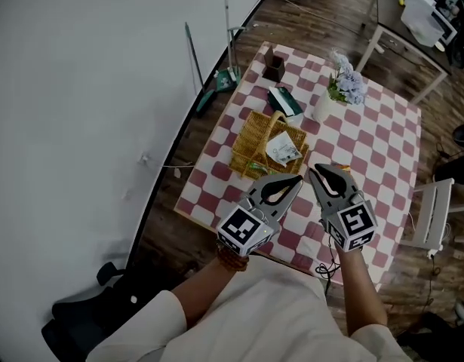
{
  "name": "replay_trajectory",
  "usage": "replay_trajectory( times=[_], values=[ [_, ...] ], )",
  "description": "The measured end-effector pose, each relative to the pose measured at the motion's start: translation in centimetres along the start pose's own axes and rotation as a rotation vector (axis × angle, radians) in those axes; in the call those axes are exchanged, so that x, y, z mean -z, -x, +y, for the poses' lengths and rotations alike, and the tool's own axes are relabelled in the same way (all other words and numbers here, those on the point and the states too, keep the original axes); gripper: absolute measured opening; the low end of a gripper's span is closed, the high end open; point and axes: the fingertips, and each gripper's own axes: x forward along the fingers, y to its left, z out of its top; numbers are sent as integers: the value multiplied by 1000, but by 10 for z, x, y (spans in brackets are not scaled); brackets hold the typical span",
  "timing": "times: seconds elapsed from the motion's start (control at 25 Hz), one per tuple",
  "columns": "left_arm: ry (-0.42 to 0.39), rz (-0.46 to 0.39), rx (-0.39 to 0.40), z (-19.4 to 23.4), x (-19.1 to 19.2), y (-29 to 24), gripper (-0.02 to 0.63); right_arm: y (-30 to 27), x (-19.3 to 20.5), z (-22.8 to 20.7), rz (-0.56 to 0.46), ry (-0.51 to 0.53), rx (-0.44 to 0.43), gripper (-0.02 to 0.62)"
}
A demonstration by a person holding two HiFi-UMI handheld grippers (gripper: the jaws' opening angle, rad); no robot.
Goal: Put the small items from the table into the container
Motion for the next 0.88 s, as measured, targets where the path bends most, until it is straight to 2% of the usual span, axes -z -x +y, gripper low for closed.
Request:
replay_trajectory(
  times=[0.28,0.56,0.88],
  values=[
    [8,-52,137,-60,-53,-15,28,91,-47,-7,-143,-37,148,78],
    [-40,-41,240,-106,-69,-24,26,157,-58,-13,-190,-26,278,77],
    [-182,-96,318,-128,-80,-33,26,179,-54,-16,-188,-27,328,77]
  ],
)
